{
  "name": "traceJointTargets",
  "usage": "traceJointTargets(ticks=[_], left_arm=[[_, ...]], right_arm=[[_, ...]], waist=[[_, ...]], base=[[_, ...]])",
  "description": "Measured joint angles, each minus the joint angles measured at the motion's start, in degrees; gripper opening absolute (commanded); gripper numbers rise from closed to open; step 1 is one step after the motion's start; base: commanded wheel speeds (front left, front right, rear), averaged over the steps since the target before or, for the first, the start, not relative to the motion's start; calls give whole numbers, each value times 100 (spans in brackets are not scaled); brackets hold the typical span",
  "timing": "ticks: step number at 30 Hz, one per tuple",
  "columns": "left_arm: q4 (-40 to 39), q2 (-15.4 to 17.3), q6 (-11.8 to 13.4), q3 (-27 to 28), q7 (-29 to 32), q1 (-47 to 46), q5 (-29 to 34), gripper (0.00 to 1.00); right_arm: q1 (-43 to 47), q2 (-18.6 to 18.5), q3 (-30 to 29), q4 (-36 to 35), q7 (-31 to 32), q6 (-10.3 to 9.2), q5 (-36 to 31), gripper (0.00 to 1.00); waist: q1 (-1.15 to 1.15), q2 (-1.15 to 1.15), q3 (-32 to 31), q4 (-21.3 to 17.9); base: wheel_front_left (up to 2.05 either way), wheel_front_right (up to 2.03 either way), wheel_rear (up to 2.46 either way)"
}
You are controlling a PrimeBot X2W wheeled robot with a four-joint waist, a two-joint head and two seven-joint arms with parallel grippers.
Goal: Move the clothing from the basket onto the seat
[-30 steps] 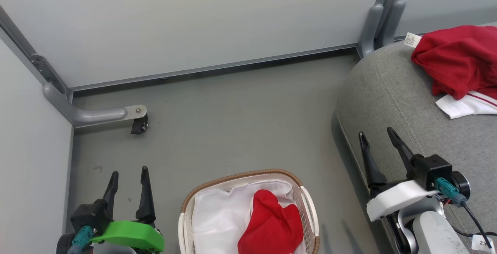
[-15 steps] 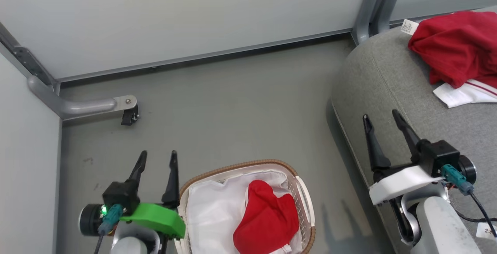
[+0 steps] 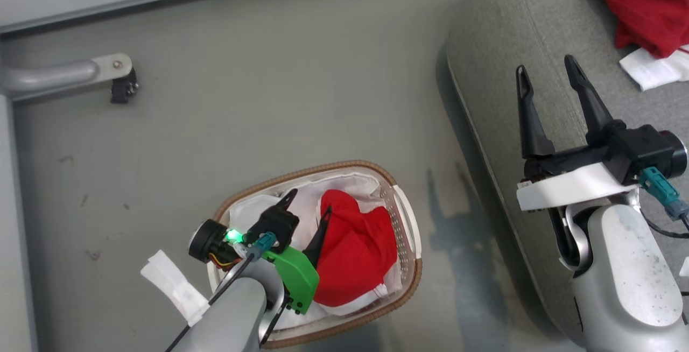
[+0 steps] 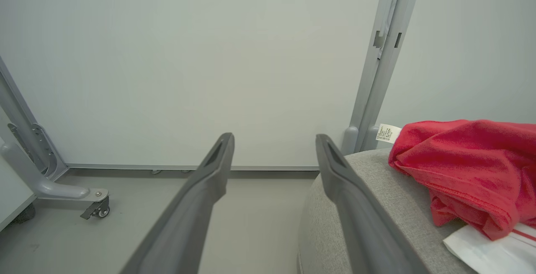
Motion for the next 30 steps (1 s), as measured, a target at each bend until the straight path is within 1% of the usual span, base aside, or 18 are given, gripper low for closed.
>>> traceJointTargets(ticks=[4, 7, 9, 12, 16, 20, 24, 25, 26, 27, 29, 30], left_arm=[[733, 9, -1, -701, 29, -446, -138, 100], [1137, 64, -1, -1102, 80, -764, -242, 100], [1333, 80, -1, -1326, 122, -878, -468, 100], [1494, 182, -2, -1700, 159, -1065, -639, 100], [1574, 333, -2, -2079, 167, -1232, -1017, 100], [1651, 498, -2, -2360, 200, -1377, -1339, 100], [1668, 581, -2, -2649, 250, -1431, -1639, 100], [1664, 598, -2, -2728, 249, -1432, -1697, 84], [1660, 620, -2, -2796, 249, -1436, -1777, 49], [1659, 638, -2, -2843, 248, -1445, -1841, 37], [1650, 670, -2, -2985, 250, -1479, -1968, 0], [1645, 673, -2, -3036, 252, -1491, -2007, 0]], right_arm=[[-238, 0, 86, -204, 0, 0, 105, 100], [-435, -4, 200, -347, 0, 0, 194, 100], [-545, -1, 275, -427, -1, 0, 226, 100], [-681, -4, 332, -488, 0, 0, 316, 100], [-784, -4, 401, -546, 0, 0, 393, 100], [-856, -4, 467, -594, 0, 0, 465, 100], [-909, -2, 519, -597, 0, 0, 505, 100], [-910, -1, 521, -595, 0, 0, 533, 100], [-910, -2, 520, -593, 0, 0, 537, 100], [-910, -3, 520, -589, 0, 0, 543, 100], [-910, -1, 522, -564, 0, 0, 550, 100], [-910, -1, 523, -558, 0, 0, 550, 100]], waist=[[0, 0, 520, -152], [0, 0, 910, -271], [0, 0, 1187, -361], [0, 0, 1563, -490], [1, 0, 2027, -661], [1, 0, 2408, -818], [1, 0, 2710, -989], [1, 0, 2769, -1037], [1, 0, 2817, -1084], [1, 0, 2852, -1121], [1, 0, 2920, -1200], [1, 0, 2939, -1226]], base=[[0, 0, 0], [0, 0, 0], [0, 0, 0], [0, 0, 0], [0, 0, 0], [0, 0, 0], [0, 0, 0], [0, 0, 0], [0, 0, 0], [0, 0, 0], [0, 0, 0], [0, 0, 0]])
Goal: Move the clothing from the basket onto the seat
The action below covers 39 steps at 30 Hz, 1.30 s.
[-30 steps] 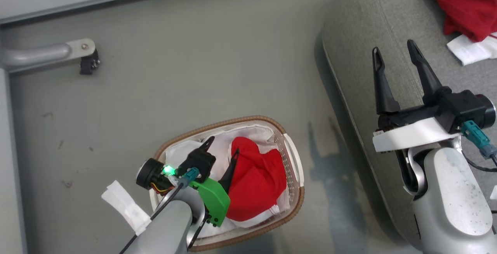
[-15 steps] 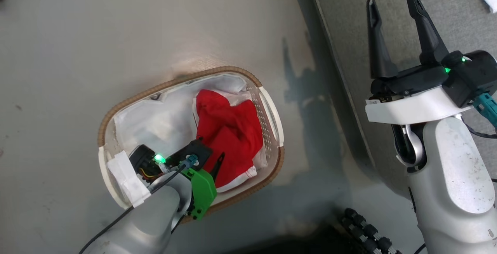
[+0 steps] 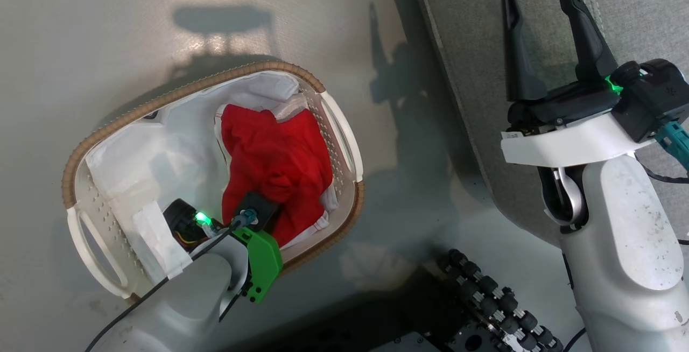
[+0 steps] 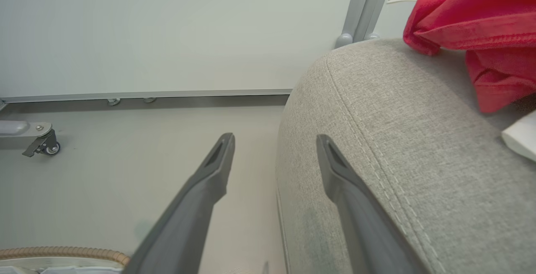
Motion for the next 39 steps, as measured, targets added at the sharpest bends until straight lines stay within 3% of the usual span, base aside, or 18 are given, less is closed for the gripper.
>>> traceJointTargets(ticks=[9, 19, 28, 39], left_arm=[[-42, 53, 0, -427, -86, -82, -443, 0], [-342, -120, 0, -490, -231, -49, -597, 0], [-1470, -65, 67, 432, -247, 546, -148, 0], [-2958, 229, 127, 1671, -247, 1142, 847, 0]], right_arm=[[3, 2, 4, 126, -1, 0, -44, 100], [248, 4, -77, 347, 0, 0, -423, 100], [704, 7, -170, 566, 0, 0, -746, 100], [1495, 7, -309, 805, 0, 0, -1006, 100]], waist=[[0, 0, -146, -10], [-1, 0, -790, 181], [-1, 0, -1743, 425], [-1, 0, -3161, 746]], base=[[0, 0, 0], [0, 0, 0], [0, 0, 0], [0, 0, 0]])
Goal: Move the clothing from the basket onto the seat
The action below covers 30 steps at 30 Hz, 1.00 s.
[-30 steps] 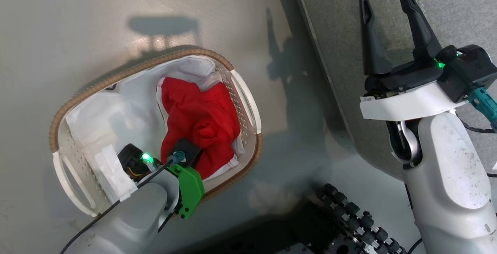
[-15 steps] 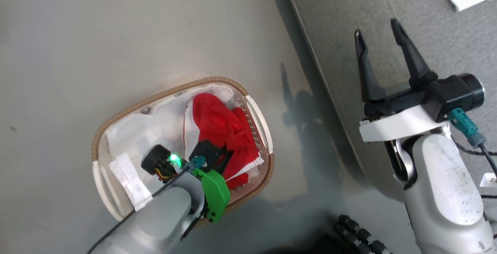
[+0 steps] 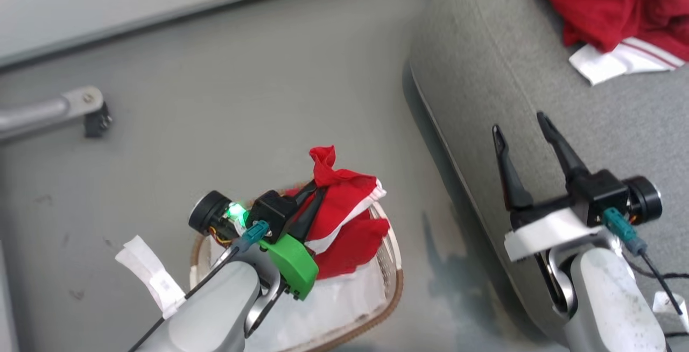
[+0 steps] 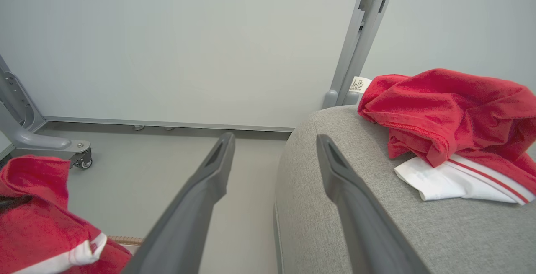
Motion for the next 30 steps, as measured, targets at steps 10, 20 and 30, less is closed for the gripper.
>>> traceJointTargets(ticks=[10, 20, 30], left_arm=[[-801, 309, -101, 304, 0, -263, 665, 0], [-894, 617, -126, 265, -1, -1528, 750, 0], [-461, 643, -127, 64, -1, -2446, 567, 0]], right_arm=[[514, -1, 105, 168, 0, 0, -69, 100], [547, -3, 504, 224, 0, 0, -12, 100], [191, -1, 1300, 278, 0, 0, 186, 100]], waist=[[0, 0, -1162, 262], [0, 0, -1849, 495], [0, 0, -1932, 582]], base=[[0, 0, 0], [0, 0, 0], [0, 0, 0]])
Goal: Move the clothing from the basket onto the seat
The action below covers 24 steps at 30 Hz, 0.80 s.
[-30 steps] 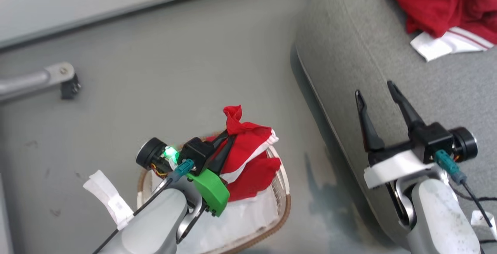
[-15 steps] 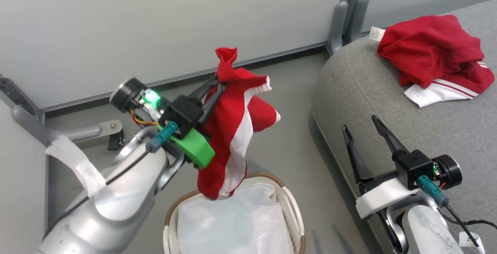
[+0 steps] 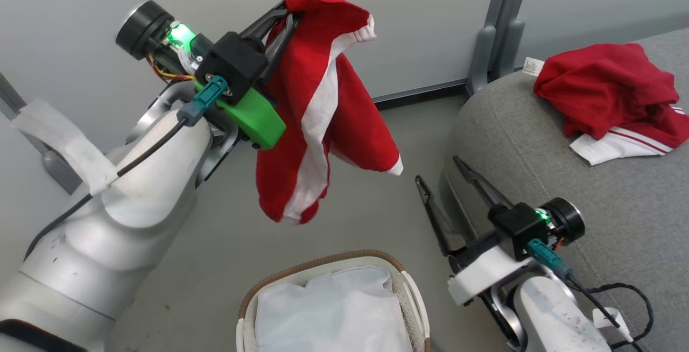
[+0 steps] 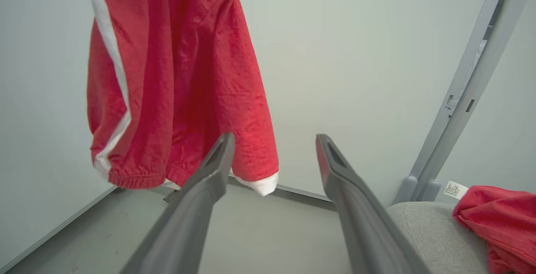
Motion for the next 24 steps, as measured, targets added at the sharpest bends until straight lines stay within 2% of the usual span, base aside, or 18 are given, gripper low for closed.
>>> traceJointTargets(ticks=[8, 15, 24], left_arm=[[122, -276, 0, -233, 0, -333, -126, 0], [196, -566, 0, -436, 0, -584, -177, 0], [-88, -935, 0, -657, 0, -778, -235, 0]], right_arm=[[-389, 0, 709, 199, 0, 0, 236, 100], [-921, 3, 1315, 478, -1, 0, 829, 100], [-1407, 0, 1525, 1038, -1, 0, 1207, 100]], waist=[[0, 0, -40, 117], [0, 0, -89, 298], [0, 0, -146, 586]], base=[[0, 0, 0], [0, 0, 0], [0, 0, 0]])
